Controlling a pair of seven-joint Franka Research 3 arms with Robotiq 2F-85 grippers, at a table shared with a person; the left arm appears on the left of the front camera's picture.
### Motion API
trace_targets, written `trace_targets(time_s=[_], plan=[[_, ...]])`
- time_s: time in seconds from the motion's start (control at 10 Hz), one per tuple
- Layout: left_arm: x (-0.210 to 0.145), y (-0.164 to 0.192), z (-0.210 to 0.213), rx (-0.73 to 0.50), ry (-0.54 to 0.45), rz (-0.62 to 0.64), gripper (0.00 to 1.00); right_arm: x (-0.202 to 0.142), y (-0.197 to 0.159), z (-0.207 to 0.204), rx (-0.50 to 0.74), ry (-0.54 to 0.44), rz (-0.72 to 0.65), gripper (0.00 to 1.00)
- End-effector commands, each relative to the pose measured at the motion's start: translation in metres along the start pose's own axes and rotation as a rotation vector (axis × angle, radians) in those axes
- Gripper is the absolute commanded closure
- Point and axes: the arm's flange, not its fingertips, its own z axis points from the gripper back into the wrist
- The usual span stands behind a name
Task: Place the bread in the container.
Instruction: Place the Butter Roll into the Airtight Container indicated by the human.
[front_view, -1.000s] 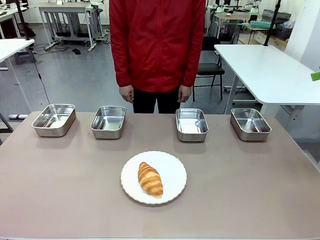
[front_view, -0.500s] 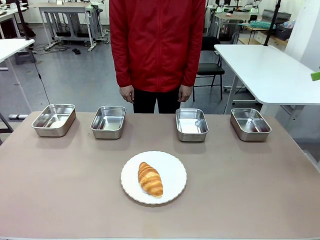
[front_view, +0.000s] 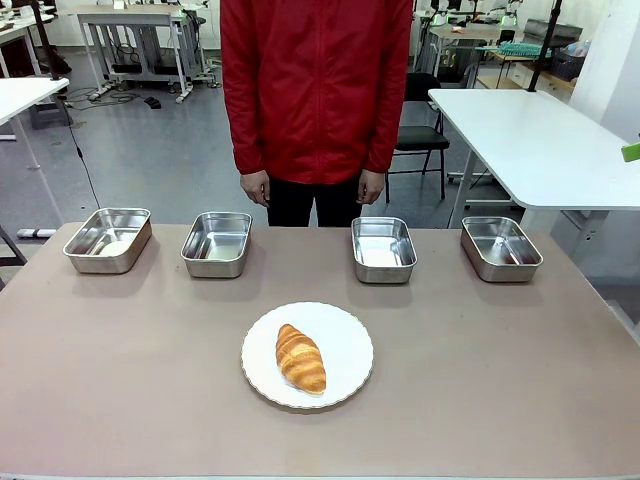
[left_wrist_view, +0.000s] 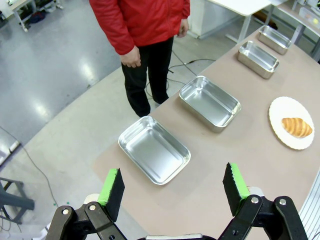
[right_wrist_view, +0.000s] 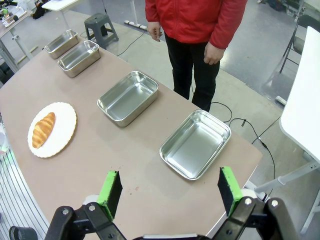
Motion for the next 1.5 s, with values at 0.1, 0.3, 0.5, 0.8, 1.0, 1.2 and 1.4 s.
trace_targets(time_s=[0.1, 0.3, 0.5, 0.8, 1.0, 1.2, 1.4], plan=[[-0.0003, -0.001, 0.0004, -0.008, -0.002, -0.017, 0.0, 0.0007, 0.0006, 0.0009, 0.004, -0.015, 0.008, 0.0], [-0.0003, -0.001, 0.0004, -0.008, -0.002, -0.017, 0.0, 0.0007, 0.0006, 0.0009, 0.004, -0.015, 0.008, 0.0], [-0.0003, -0.001, 0.0004, -0.008, -0.002, -0.017, 0.0, 0.0007, 0.0006, 0.0009, 0.004, -0.015, 0.008, 0.0], [-0.0003, -0.001, 0.0004, -0.008, -0.002, -0.017, 0.0, 0.0007, 0.0006, 0.0009, 0.004, -0.015, 0.008, 0.0], [-0.0003, -0.001, 0.0004, -0.008, -0.002, -0.017, 0.0, 0.0007, 0.0006, 0.0009, 0.004, -0.015, 0.008, 0.0], [-0.0003, -0.001, 0.0004, -0.008, -0.002, -0.017, 0.0, 0.0007, 0.0006, 0.0009, 0.004, -0.015, 0.008, 0.0], [-0.0003, -0.001, 0.0004, -0.008, -0.002, -0.017, 0.0, 0.0007, 0.0006, 0.0009, 0.004, -0.015, 0.008, 0.0]])
